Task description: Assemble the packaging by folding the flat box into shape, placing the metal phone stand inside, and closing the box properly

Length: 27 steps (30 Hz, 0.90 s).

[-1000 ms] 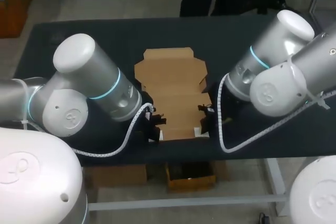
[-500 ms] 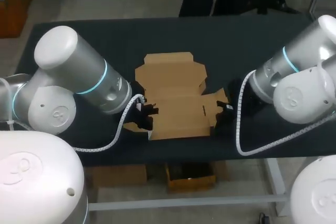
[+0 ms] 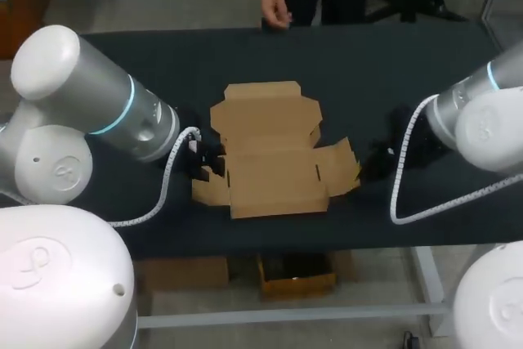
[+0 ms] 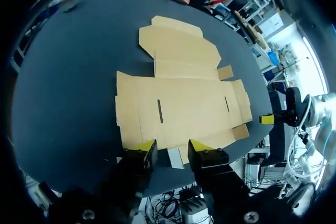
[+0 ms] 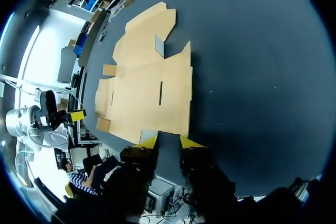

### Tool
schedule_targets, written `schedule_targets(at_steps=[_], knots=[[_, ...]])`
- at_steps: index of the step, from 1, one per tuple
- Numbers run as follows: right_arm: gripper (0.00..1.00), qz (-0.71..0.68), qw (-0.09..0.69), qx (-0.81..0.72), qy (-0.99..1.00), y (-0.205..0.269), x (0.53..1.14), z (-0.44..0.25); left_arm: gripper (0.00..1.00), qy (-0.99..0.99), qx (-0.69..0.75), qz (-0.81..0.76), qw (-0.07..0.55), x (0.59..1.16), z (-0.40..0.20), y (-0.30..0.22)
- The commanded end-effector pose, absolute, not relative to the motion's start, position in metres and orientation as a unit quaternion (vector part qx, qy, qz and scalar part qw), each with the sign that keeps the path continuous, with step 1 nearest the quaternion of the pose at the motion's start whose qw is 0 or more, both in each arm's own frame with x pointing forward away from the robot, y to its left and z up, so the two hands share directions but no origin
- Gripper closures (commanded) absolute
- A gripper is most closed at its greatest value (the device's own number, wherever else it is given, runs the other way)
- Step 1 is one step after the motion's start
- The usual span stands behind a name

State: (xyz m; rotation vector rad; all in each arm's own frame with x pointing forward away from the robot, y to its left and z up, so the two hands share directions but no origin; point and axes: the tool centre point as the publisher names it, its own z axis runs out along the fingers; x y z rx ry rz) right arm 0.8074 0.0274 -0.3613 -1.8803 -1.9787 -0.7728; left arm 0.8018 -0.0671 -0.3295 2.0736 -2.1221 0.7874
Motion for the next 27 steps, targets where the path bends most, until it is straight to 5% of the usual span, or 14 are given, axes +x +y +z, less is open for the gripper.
schedule_targets(at_steps=[1, 2, 27], knots=[[0.17, -0.32, 0.209, -0.632, -0.674, 0.005, 0.813, -0.342, 0.0, -0.685, 0.679, 0.263, 0.032, 0.806, -0.316, -0.053], [0.0, -0.323, 0.21, -0.631, -0.673, 0.003, 0.816, -0.34, 0.0, -0.685, 0.677, 0.267, 0.032, 0.809, -0.313, -0.05], [0.0, -0.34, 0.204, -0.664, -0.634, -0.04, 0.828, -0.321, 0.0, -0.678, 0.674, 0.291, 0.039, 0.832, -0.287, -0.012]])
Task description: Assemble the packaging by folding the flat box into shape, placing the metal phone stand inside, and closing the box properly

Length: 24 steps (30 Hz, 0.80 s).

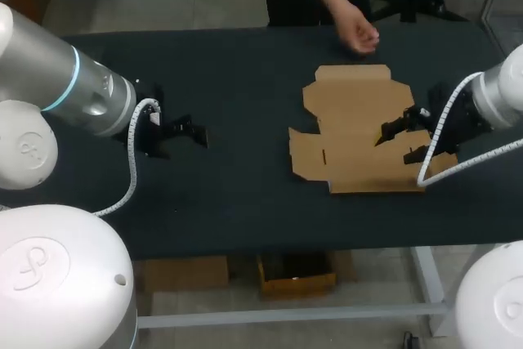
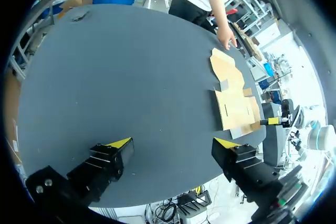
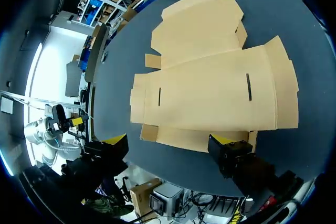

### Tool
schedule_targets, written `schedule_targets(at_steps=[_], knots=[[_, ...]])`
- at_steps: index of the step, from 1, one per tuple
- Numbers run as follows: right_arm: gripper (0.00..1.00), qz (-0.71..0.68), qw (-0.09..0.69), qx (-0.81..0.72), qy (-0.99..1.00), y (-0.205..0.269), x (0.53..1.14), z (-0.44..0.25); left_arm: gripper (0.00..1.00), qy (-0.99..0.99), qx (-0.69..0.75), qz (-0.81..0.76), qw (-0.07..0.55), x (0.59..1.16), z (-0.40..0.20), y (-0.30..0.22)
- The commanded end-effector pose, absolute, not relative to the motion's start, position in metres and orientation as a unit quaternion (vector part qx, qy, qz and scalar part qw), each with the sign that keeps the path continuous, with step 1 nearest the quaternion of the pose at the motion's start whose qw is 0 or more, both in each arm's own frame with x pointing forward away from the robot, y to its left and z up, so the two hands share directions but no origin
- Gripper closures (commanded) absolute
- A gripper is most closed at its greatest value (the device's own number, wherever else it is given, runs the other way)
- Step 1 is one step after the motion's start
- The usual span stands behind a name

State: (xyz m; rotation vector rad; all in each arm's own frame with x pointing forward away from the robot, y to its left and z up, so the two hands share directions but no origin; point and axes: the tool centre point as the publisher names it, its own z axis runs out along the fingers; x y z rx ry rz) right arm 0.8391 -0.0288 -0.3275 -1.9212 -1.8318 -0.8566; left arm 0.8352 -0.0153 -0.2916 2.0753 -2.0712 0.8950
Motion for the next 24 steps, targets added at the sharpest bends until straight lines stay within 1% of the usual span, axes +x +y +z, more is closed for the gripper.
schedule_targets(at_steps=[1, 8, 24], knots=[[0.0, -0.34, 0.2, -0.668, -0.631, -0.042, 0.826, -0.32, 0.0, -0.679, 0.674, 0.29, 0.036, 0.832, -0.286, -0.011], [0.0, -0.331, 0.191, -0.686, -0.62, -0.049, 0.816, -0.319, 0.0, -0.687, 0.674, 0.272, 0.024, 0.83, -0.281, -0.012], [0.0, -0.331, 0.191, -0.686, -0.62, -0.049, 0.816, -0.319, 0.0, -0.687, 0.674, 0.272, 0.024, 0.83, -0.281, -0.012]])
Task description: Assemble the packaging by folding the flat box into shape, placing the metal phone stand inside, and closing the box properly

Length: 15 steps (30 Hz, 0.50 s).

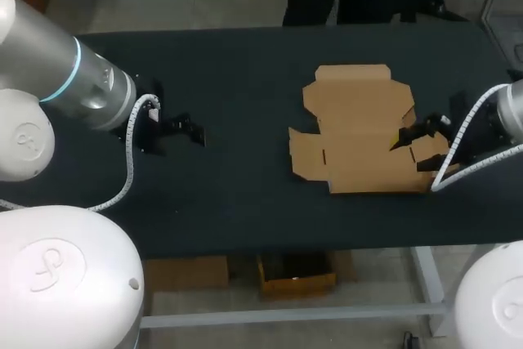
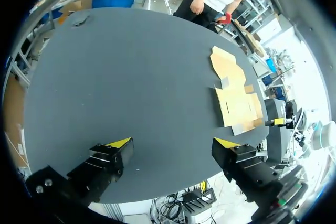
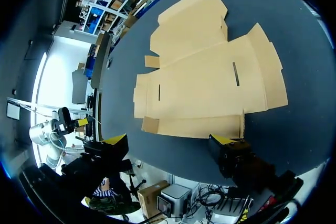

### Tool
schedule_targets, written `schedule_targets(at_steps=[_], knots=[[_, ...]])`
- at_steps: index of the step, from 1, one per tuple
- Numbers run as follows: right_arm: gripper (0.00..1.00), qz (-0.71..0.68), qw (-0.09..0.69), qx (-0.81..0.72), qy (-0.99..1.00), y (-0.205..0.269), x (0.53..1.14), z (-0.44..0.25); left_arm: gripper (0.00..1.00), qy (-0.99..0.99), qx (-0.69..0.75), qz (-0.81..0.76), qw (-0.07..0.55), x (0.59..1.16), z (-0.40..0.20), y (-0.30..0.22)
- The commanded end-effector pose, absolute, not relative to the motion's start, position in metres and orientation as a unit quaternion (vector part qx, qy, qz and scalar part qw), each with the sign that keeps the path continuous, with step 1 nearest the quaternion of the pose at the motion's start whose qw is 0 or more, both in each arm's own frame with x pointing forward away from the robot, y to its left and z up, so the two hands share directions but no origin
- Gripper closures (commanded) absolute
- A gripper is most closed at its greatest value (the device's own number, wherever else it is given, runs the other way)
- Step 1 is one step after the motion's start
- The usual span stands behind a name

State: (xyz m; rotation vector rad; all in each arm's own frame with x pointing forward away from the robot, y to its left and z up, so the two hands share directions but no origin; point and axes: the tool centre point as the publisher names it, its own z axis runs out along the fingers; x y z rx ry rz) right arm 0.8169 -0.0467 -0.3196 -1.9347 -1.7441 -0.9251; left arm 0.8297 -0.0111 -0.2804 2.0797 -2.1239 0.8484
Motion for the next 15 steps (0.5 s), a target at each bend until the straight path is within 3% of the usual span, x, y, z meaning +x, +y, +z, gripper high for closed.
schedule_targets(at_steps=[1, 15], knots=[[0.0, -0.331, 0.191, -0.686, -0.62, -0.049, 0.816, -0.319, 0.0, -0.687, 0.674, 0.272, 0.024, 0.83, -0.281, -0.012], [0.0, -0.337, 0.167, -0.683, -0.626, -0.066, 0.814, -0.299, 0.0, -0.698, 0.65, 0.297, 0.041, 0.832, -0.273, -0.017]])
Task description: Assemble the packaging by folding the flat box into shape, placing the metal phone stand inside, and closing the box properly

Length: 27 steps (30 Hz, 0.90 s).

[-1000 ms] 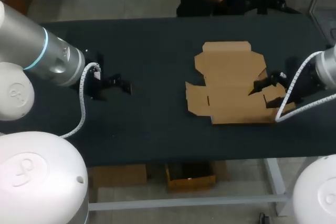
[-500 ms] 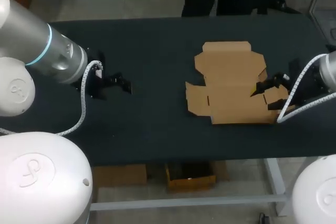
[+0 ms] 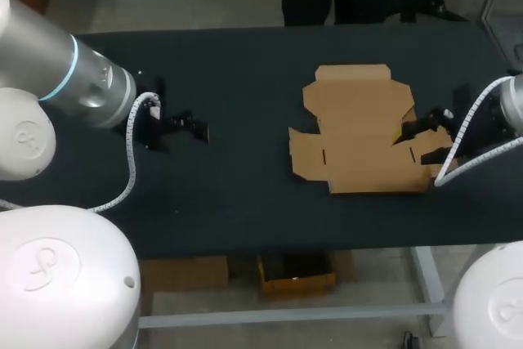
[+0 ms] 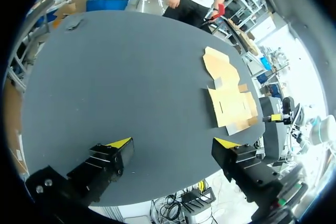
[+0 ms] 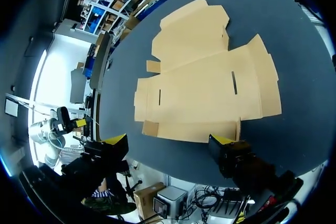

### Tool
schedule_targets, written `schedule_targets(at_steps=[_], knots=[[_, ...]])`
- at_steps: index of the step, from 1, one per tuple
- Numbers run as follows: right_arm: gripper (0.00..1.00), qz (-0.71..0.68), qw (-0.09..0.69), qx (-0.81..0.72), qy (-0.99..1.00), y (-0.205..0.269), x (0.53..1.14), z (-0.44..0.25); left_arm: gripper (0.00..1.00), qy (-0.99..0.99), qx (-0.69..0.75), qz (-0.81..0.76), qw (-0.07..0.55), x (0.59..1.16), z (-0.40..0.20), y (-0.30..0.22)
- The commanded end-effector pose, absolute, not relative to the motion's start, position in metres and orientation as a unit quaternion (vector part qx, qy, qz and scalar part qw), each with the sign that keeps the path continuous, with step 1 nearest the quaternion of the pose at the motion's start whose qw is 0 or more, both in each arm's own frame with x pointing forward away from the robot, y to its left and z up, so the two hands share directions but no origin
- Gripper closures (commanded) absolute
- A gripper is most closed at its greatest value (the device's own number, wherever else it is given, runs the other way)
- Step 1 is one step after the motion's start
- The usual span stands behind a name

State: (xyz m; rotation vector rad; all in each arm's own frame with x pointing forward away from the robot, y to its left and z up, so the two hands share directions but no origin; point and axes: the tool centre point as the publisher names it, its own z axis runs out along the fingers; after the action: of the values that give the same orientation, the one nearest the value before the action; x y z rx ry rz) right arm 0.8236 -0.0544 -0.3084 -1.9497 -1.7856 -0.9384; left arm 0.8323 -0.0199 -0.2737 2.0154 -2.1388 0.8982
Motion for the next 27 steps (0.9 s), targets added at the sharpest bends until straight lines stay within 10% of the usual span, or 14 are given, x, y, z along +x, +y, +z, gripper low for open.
schedule_targets(at_steps=[1, 27], knots=[[0.0, -0.339, 0.167, -0.684, -0.624, -0.07, 0.814, -0.299, 0.0, -0.7, 0.647, 0.299, 0.043, 0.832, -0.273, -0.018], [0.0, -0.341, 0.162, -0.707, -0.598, -0.158, 0.816, -0.305, 0.0, -0.715, 0.632, 0.29, 0.068, 0.845, -0.276, -0.037]])
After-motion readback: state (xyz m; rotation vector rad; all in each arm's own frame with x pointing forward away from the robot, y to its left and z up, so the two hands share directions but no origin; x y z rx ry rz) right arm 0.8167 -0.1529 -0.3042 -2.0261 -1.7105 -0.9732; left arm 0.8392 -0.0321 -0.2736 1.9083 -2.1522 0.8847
